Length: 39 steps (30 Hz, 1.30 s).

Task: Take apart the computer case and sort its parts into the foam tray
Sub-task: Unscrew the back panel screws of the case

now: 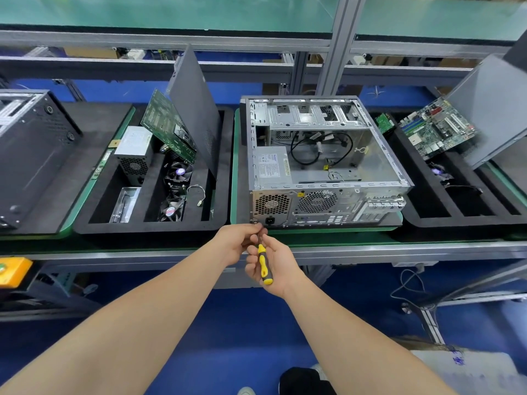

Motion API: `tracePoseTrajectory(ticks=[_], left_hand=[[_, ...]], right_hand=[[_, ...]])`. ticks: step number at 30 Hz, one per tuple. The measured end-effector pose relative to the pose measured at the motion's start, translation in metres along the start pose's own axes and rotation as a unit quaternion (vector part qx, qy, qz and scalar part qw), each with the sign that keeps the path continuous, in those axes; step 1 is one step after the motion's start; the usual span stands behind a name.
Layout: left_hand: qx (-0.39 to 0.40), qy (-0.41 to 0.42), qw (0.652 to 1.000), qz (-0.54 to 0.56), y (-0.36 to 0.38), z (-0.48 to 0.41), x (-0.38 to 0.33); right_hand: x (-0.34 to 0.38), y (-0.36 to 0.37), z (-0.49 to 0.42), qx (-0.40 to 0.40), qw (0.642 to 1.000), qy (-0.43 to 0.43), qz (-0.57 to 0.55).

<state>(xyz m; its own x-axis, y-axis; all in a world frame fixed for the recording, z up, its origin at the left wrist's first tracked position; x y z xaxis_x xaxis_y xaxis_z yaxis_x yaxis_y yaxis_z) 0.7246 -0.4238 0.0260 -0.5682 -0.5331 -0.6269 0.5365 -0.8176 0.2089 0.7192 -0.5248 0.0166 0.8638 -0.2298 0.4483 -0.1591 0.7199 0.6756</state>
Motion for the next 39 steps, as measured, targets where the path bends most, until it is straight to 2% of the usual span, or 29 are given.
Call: tracePoseTrajectory(ticks=[3,6,10,13,15,19,24,26,28,39], left_hand=[[0.011,0.0,1.0,0.014,-0.002,-0.001,0.0],[0.026,0.008,0.999,0.035,0.0,-0.003,-0.001],[0.031,0.022,0.998,0.042,0.001,-0.006,-0.001],[0.019,0.039,0.998,0.043,0.0,-0.007,-0.001],[0.012,0.047,0.998,0.046,0.0,-0.007,-0.001],[-0.009,0.049,0.998,0.041,-0.002,-0.004,0.0],[-0.031,0.031,0.997,0.057,-0.004,-0.003,0.002],[-0.041,0.024,0.996,0.072,-0.005,-0.003,0.004],[-0.055,0.024,0.995,0.082,-0.005,-0.005,0.005],[-0.118,0.048,0.989,0.074,-0.008,-0.009,0.009]], right_hand=[[-0.003,0.007,0.001,0.027,0.997,0.03,-0.066],[0.0,0.01,0.002,0.021,0.998,0.031,-0.056],[0.008,0.003,0.0,-0.045,0.995,-0.012,0.094],[0.016,-0.001,0.002,-0.098,0.966,-0.049,0.236],[0.027,0.001,0.006,-0.119,0.922,-0.104,0.354],[0.046,0.01,0.012,-0.159,0.769,-0.215,0.58],[0.054,0.02,0.01,-0.21,0.594,-0.264,0.73],[0.054,0.023,0.01,-0.213,0.563,-0.272,0.751],[0.055,0.021,0.01,-0.215,0.558,-0.28,0.751],[0.055,0.014,0.009,-0.222,0.593,-0.304,0.711]])
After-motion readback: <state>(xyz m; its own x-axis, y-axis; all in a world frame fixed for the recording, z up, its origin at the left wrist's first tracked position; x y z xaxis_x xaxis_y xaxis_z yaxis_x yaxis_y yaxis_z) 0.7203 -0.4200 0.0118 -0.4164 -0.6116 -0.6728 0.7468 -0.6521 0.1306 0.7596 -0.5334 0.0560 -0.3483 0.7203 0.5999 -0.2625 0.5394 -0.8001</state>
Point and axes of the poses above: each hand's wrist, its own z-axis away from the middle knuckle, its own y-axis out of the palm, x = y × z, the point moved 8 cm from there along -z, towards the middle knuckle, and after that the axes turned 5 degrees about -y, right-handed, at the moved point
